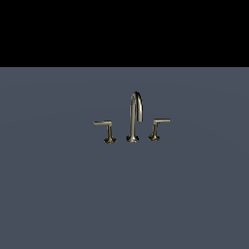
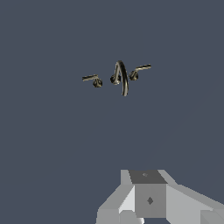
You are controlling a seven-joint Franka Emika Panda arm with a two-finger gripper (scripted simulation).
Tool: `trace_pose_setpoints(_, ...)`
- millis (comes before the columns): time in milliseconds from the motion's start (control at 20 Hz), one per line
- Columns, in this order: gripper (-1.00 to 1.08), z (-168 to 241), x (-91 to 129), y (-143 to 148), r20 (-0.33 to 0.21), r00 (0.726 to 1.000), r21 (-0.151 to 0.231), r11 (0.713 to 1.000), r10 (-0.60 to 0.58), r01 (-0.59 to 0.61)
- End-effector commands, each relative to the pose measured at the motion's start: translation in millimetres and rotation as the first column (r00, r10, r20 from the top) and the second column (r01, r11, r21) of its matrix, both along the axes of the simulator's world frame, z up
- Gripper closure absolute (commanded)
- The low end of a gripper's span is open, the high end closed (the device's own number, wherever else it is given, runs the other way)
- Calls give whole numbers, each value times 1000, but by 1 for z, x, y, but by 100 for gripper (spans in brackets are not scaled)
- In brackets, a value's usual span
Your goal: Turn on the faucet by rotating a designated handle.
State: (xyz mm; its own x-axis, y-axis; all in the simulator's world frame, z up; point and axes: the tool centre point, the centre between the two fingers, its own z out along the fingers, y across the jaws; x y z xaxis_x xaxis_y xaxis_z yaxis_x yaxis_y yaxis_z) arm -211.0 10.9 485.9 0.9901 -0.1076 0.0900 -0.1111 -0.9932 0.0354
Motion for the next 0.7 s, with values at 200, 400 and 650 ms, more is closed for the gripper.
trace_pose_setpoints(200,108,-39,36,4,-5,991,10,991,-133,133)
trace_pose_setpoints(400,108,-67,64,4,-10,973,18,973,-232,232)
trace_pose_setpoints(650,108,-103,98,0,-16,937,26,936,-349,350)
